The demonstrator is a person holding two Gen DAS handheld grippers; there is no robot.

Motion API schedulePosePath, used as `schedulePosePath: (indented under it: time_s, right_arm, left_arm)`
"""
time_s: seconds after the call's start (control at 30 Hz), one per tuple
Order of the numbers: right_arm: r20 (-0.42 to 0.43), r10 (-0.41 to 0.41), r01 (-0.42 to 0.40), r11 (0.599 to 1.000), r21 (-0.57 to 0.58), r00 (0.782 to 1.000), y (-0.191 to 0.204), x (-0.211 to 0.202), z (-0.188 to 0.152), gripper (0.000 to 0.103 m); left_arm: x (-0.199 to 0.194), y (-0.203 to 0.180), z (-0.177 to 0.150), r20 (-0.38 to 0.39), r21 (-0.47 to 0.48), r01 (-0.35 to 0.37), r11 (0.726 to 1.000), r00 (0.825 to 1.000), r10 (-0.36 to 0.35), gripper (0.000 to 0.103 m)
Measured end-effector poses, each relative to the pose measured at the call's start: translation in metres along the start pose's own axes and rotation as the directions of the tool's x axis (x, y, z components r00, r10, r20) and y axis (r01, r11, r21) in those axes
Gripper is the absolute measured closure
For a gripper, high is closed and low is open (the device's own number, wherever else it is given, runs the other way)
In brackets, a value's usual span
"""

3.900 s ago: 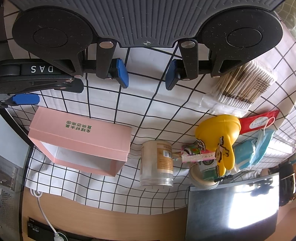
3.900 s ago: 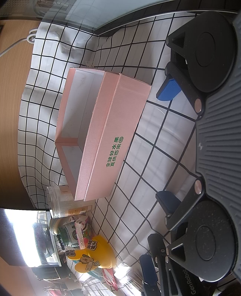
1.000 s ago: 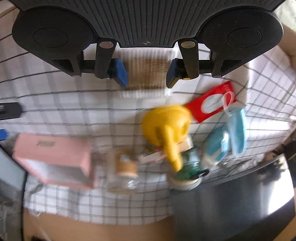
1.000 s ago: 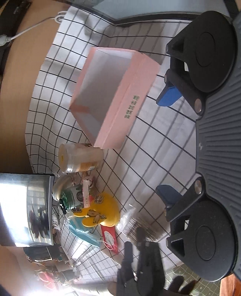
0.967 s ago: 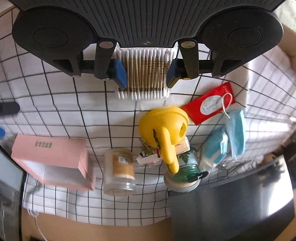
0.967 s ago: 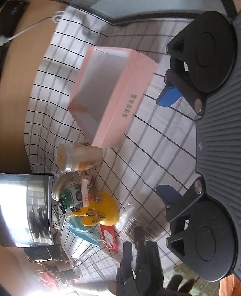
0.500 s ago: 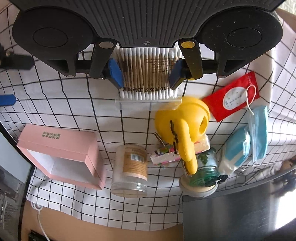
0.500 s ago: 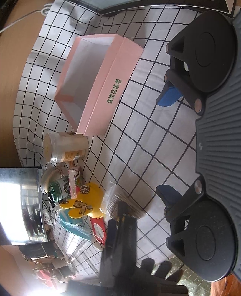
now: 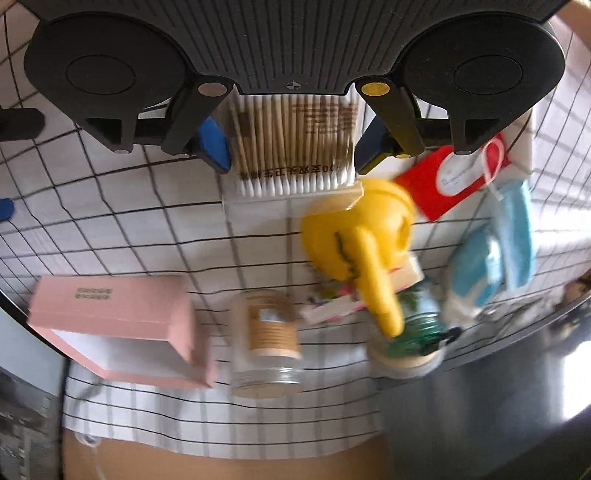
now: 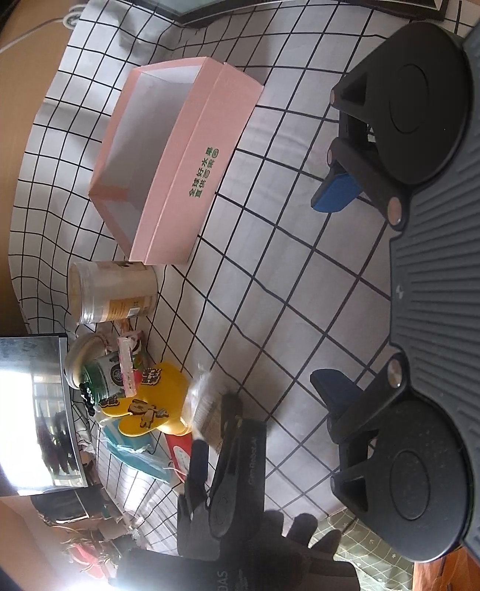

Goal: Organize soft objects
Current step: 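Lower the left tool onto the cotton swab pack and close on it, then grasp the yellow rabbit holder with the right tool while the left lifts the swabs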

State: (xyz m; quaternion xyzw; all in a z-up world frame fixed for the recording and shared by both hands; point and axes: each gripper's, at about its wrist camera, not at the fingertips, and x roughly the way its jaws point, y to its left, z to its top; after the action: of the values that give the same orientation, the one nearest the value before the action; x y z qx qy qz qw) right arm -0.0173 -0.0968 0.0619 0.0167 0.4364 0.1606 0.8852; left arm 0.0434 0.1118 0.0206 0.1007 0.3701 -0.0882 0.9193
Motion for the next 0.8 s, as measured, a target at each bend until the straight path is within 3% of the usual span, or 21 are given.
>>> schedulePosePath:
  time_s: [0.1,0.17,0.33,0.5,0.63,0.7,0.8]
  right_arm:
    - [-0.014,0.003,-0.003,1.000,0.014,1.000,-0.002,0.002,0.000,0.010]
    - [-0.026,0.010,-0.009,1.000,0.007,1.000,0.000,0.005,0.000,0.010]
    - [0.002,0.001,-0.001,1.000,-0.006,1.000,0.012,0.009,0.012,0.010]
    - [0.105,0.017,-0.011,0.998,-0.057,0.994,0.042,0.013,0.053,0.010]
    - [0.141,0.041,-0.029,0.996,-0.085,0.989,0.085,0.037,0.098,0.011]
    - [0.157,0.041,-0.025,0.995,-0.100,0.987,0.107,0.053,0.115,0.016]
    - [0.162,0.008,0.014,0.991,-0.135,0.987,0.141,0.081,0.130,0.036]
  left_arm:
    - [0.008,0.013,-0.004,-0.041,-0.091,0.023,0.996,0.999,-0.026,0.021]
    - [0.010,0.022,-0.006,-0.027,-0.142,0.035,0.989,0.999,-0.039,0.020]
    - [0.008,0.035,-0.009,-0.004,-0.153,0.080,0.985,0.997,-0.082,0.024]
    - [-0.004,0.070,-0.012,-0.055,-0.224,0.194,0.955,0.976,-0.211,0.028]
    - [-0.021,0.115,-0.020,-0.078,-0.286,0.226,0.931,0.963,-0.258,0.028]
    - [-0.029,0.140,-0.023,-0.082,-0.306,0.235,0.923,0.959,-0.272,0.028]
    - [-0.036,0.170,-0.026,-0.069,-0.316,0.267,0.911,0.951,-0.302,0.028]
